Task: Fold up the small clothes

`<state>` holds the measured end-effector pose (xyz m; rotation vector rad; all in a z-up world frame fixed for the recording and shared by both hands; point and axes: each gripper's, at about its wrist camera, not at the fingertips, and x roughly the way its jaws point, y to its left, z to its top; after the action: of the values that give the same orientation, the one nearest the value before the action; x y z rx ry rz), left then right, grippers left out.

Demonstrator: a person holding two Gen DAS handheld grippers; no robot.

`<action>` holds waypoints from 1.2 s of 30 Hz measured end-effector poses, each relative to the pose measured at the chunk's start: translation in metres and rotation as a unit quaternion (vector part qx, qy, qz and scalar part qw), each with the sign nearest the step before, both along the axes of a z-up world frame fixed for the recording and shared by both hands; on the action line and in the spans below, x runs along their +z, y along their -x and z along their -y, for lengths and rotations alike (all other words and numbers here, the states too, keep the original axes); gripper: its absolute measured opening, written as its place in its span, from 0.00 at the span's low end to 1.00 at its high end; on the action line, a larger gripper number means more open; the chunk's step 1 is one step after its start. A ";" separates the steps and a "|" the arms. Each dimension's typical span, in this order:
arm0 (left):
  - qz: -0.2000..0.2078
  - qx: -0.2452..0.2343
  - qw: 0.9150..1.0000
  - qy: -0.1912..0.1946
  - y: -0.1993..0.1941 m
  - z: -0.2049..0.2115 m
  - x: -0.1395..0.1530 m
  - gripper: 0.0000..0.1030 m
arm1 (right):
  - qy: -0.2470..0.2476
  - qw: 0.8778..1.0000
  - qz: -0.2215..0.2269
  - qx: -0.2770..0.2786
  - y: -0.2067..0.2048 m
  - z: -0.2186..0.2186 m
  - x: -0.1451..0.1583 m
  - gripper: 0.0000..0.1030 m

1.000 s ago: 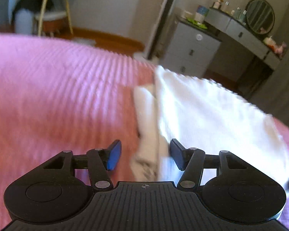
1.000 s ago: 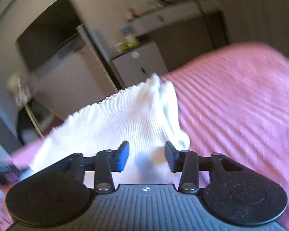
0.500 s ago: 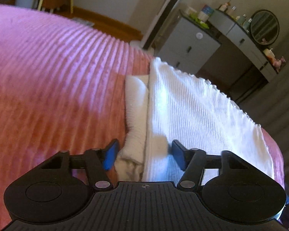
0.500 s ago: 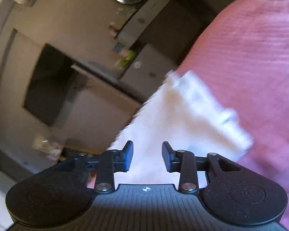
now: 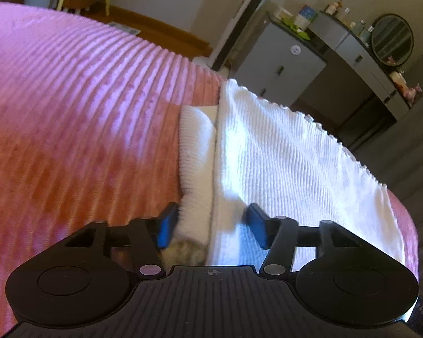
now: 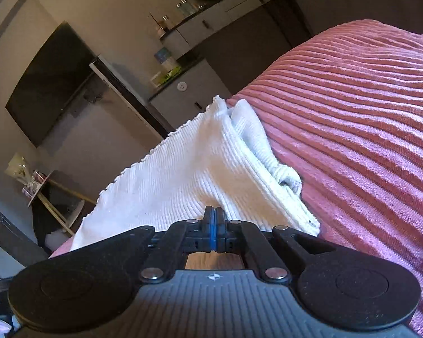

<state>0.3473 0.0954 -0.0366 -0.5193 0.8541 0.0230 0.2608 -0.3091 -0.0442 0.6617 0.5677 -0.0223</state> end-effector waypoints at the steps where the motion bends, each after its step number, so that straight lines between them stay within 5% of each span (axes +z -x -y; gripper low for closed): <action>1: 0.000 0.001 1.000 0.000 -0.002 0.001 -0.001 0.60 | 0.016 1.000 0.001 0.003 0.000 -0.004 0.002 0.00; 10: 0.008 0.002 0.999 -0.040 -0.004 0.009 0.007 0.34 | 0.047 0.996 0.051 0.060 0.004 -0.029 0.018 0.05; 18: 0.008 -0.015 0.998 -0.061 -0.003 0.014 0.010 0.35 | 0.069 0.994 0.043 0.077 0.002 -0.042 0.020 0.05; 26: -0.014 -0.020 0.999 -0.028 -0.009 0.006 0.008 0.47 | 0.076 0.991 0.038 0.105 0.003 -0.055 0.016 0.05; 31: -0.015 -0.022 0.999 -0.029 -0.011 0.005 0.012 0.32 | 0.070 0.992 0.037 0.097 0.004 -0.048 0.015 0.05; 36: 0.021 -0.047 0.997 -0.064 -0.005 0.018 0.038 0.29 | 0.070 0.993 0.038 0.086 0.005 -0.042 0.016 0.05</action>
<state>0.3526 0.0773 0.0014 -0.3586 0.8285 -0.0187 0.2556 -0.2667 -0.0283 0.4726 0.5431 0.1234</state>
